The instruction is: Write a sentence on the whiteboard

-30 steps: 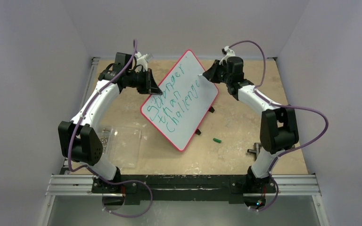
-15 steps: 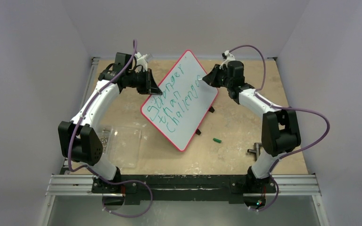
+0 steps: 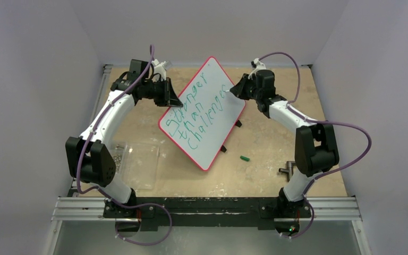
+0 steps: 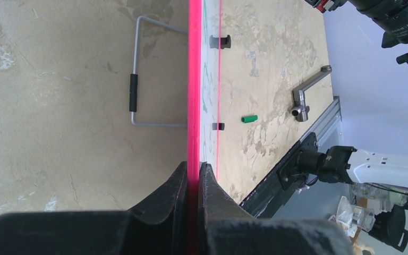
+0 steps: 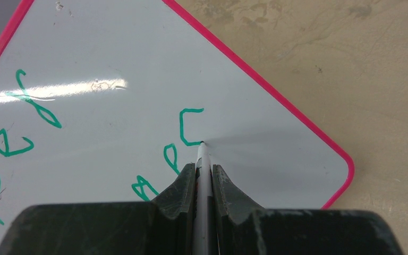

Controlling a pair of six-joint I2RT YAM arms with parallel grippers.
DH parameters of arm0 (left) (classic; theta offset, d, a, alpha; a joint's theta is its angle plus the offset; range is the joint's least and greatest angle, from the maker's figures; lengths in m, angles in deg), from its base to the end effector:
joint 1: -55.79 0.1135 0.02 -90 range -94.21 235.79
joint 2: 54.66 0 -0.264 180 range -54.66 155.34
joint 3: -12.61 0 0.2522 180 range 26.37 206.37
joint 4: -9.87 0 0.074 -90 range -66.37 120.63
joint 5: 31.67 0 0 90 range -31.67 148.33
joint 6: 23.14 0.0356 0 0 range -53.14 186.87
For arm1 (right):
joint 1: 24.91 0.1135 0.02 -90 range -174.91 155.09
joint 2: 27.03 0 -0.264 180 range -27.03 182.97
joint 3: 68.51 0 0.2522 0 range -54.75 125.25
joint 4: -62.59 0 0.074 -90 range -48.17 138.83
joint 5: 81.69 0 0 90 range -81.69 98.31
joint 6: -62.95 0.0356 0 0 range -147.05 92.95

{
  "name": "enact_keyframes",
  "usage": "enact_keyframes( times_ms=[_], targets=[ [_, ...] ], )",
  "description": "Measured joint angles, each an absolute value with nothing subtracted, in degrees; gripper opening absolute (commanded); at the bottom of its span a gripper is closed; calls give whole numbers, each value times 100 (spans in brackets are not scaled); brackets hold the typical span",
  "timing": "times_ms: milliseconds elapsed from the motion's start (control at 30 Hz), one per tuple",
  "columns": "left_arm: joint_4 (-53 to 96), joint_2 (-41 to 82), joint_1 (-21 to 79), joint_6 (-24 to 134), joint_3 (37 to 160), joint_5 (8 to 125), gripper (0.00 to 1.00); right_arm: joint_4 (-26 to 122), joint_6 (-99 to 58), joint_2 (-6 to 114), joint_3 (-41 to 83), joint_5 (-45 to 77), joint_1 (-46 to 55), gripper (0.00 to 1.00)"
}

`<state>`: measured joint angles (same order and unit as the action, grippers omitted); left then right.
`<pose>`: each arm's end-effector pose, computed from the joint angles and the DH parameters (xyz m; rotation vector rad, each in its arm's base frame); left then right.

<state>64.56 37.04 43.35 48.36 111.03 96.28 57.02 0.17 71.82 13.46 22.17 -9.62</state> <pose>0.3338 -0.0961 0.3311 0.1904 2.4221 -1.0450 0.3858 0.1143 0.2597 0.0465 2.0211 0.7168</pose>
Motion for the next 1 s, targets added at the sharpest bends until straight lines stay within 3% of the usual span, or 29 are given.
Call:
enact_keyframes(
  times_ms=[1000],
  targets=[
    [6465,3693,4326,4795,11099,9622,0,5372,-210,7127,1105,1791,-1036,0]
  ],
)
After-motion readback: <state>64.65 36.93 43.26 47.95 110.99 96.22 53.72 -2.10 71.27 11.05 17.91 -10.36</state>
